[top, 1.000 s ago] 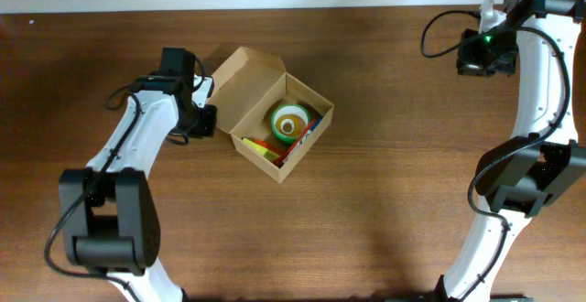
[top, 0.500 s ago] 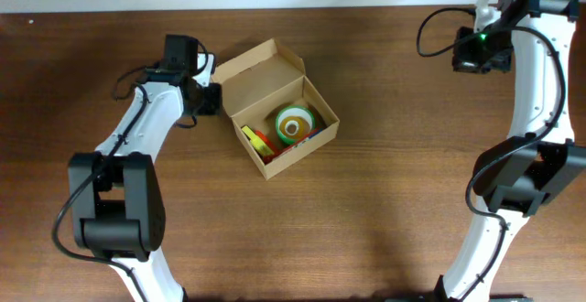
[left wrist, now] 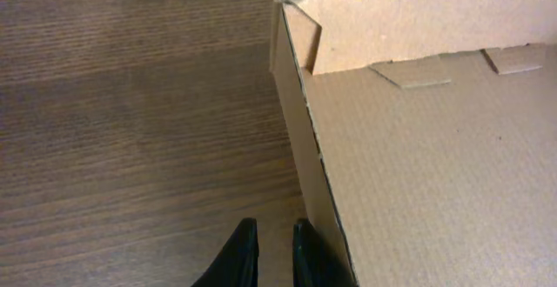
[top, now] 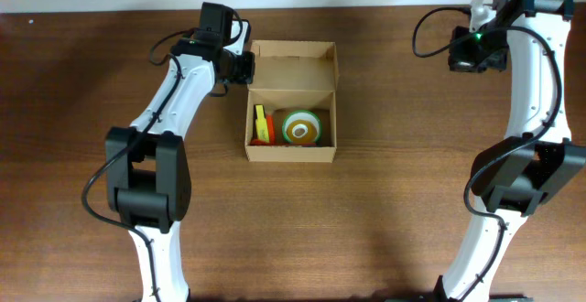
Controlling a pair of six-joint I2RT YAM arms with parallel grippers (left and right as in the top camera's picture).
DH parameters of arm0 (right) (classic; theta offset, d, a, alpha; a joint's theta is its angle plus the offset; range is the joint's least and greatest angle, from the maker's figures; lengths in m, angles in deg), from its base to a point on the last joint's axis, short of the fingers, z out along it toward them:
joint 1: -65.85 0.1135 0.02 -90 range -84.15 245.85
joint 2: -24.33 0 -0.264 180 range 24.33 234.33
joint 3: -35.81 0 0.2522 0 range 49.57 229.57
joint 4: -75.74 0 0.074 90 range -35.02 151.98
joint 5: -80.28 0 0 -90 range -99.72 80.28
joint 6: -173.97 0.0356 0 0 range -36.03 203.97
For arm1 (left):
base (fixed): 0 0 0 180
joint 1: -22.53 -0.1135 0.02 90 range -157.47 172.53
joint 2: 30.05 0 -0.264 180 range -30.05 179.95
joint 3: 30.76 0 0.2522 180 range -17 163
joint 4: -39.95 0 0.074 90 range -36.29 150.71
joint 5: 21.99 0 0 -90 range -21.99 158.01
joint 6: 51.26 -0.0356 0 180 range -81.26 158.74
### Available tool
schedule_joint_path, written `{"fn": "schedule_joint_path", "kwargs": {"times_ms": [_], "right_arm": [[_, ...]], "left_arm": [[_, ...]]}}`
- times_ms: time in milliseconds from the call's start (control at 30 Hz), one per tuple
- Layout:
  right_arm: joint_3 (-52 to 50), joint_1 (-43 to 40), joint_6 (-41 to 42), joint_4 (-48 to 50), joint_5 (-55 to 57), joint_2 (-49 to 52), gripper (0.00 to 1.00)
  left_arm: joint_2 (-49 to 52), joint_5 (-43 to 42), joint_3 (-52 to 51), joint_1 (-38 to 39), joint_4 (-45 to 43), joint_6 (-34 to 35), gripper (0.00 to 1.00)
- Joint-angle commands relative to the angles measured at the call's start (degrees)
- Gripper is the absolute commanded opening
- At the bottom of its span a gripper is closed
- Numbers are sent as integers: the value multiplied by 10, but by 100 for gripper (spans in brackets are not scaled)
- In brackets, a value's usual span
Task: Pack container
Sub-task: 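Lift the box's side flaps inward with both grippers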
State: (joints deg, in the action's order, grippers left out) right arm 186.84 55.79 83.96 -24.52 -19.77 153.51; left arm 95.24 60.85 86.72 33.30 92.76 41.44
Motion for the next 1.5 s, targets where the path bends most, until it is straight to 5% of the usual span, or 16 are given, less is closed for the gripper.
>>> {"fn": "schedule_joint_path", "kwargs": {"times_ms": [0,200,367,667,1467], "right_arm": [[-5,4,-3,0,-9,-5,4],[-14,20,5,47,-109,29,4],[-14,28,65,97,-458,160,4],[-14,24,125,109,-577,221,4],[-15,109,156,160,-577,285,4]], "left_arm": [[7,43,26,-9,27,7,13],[7,3,34,-73,83,8,14],[10,-258,34,-91,82,8,14],[101,-517,34,-159,46,81,12],[180,-547,34,-109,-76,210,12]]}}
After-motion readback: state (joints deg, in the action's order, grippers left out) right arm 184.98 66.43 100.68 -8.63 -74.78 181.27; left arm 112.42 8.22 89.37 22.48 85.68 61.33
